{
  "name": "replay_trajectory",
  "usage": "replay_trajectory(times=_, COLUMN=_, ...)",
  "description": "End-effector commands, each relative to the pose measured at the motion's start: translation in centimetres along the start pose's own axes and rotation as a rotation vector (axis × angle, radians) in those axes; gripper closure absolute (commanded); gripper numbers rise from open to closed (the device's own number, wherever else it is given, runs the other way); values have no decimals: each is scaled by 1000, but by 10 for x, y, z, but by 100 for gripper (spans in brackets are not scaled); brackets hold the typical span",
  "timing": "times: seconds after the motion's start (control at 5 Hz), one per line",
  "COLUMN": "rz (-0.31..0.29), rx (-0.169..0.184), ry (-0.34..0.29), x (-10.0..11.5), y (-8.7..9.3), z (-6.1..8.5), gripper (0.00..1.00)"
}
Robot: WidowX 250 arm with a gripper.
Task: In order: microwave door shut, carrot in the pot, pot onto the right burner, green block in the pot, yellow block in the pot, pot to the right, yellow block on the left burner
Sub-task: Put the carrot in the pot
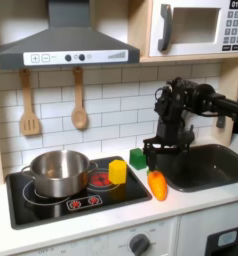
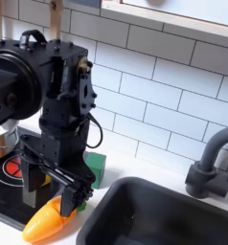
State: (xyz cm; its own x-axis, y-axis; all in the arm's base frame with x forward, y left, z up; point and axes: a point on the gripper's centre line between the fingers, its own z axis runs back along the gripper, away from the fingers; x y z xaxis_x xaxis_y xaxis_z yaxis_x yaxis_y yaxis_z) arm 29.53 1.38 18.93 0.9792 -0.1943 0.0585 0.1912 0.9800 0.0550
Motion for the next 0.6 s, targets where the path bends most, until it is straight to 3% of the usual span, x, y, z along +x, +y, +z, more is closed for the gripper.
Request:
replay_trajectory(times=0.0, rz=15, rx=9, ry=20, x=2, y=-4, z=-8, gripper=0)
replay_trajectory(times=0.4, rz=-23, rx=-4, ry=53, x=8, y=-5, z=-25, gripper=0)
